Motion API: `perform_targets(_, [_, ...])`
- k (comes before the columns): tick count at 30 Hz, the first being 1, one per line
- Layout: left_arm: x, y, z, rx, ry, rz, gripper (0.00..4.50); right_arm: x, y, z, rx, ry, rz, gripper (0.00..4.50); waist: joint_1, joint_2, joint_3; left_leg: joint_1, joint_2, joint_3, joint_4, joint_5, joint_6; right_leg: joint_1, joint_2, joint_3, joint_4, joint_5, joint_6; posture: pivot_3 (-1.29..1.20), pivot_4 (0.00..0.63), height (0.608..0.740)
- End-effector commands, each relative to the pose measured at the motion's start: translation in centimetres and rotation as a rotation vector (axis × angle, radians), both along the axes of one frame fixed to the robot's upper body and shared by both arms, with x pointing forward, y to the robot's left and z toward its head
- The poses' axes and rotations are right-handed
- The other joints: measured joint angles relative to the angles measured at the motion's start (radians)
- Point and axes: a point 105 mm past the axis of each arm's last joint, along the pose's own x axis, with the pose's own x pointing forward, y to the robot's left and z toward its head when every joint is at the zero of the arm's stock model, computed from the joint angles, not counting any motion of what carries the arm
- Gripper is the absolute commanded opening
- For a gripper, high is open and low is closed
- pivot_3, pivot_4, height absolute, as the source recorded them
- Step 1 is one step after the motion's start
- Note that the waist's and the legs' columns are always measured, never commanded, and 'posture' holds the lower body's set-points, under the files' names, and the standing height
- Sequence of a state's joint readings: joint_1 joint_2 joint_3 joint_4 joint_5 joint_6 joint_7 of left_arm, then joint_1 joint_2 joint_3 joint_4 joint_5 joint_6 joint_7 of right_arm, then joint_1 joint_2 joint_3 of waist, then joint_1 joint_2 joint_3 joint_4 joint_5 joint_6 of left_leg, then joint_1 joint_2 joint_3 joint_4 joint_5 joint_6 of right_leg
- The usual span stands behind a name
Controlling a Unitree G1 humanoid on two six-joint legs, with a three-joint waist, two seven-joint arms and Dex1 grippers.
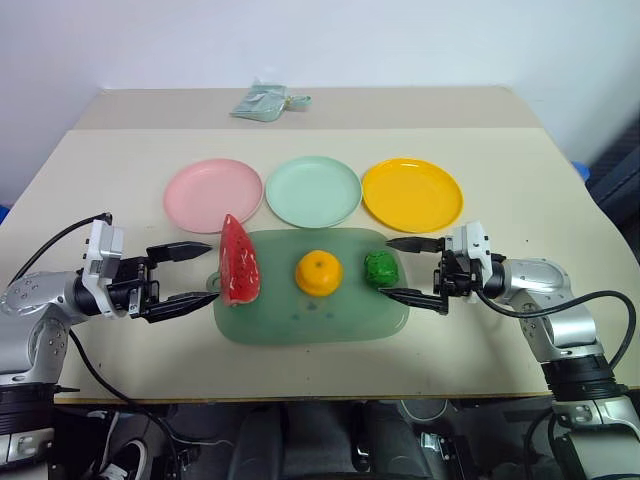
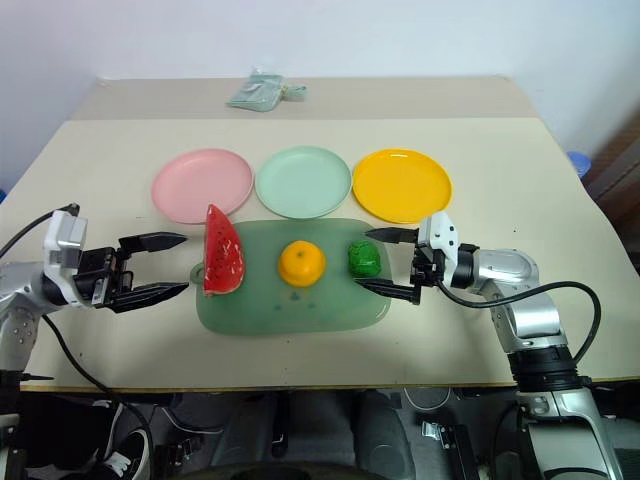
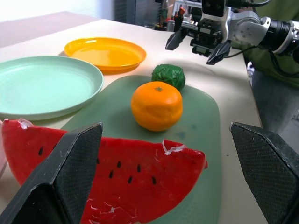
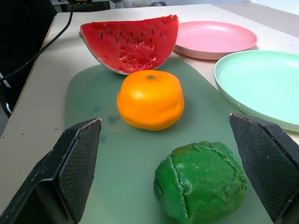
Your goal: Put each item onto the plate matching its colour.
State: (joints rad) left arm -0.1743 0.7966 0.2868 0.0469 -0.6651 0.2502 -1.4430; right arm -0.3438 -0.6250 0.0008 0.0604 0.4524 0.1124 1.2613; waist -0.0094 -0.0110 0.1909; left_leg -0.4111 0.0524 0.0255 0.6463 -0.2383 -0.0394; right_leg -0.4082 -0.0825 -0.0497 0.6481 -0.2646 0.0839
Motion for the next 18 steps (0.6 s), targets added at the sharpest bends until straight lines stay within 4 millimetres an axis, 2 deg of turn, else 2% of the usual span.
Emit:
perform_targets(1, [0.3, -0.4, 0.7, -0.002, -0.030, -0.026, 4.50, -0.3, 0.0, 1.3, 0.008, -0.064, 0.004, 4.47, 0.000, 0.000, 0.000, 0.000, 0.000, 0.000, 0.000, 0.000, 0.000, 0.000, 0.000, 0.000, 0.000, 0.000, 0.000, 0.00, 0.150, 0.740])
perform_targets(6, [1.0, -0.9, 0.9, -0.014, -0.041, -0.048, 4.50, -0.8, -0.3, 1.9, 0.009, -0.067, -0.015, 4.47, 0.004, 0.000, 0.000, 0.000, 0.000, 0.000, 0.000, 0.000, 0.000, 0.000, 0.000, 0.000, 0.000, 0.000, 0.000, 0.00, 0.150, 0.740])
perform_targets(12, [0.8, -0.9, 1.3, -0.067, -0.047, -0.032, 4.50, -0.3, -0.4, 2.7, 0.008, -0.084, -0.021, 4.47, -0.002, 0.000, 0.000, 0.000, 0.000, 0.000, 0.000, 0.000, 0.000, 0.000, 0.000, 0.000, 0.000, 0.000, 0.000, 0.00, 0.150, 0.740])
perform_targets(18, [1.3, -0.6, 3.3, -0.132, -0.027, 0.069, 4.50, 0.0, -0.2, 3.0, 0.028, -0.075, -0.019, 4.47, 0.000, 0.000, 0.000, 0.000, 0.000, 0.000, 0.000, 0.000, 0.000, 0.000, 0.000, 0.000, 0.000, 0.000, 0.000, 0.00, 0.150, 0.740])
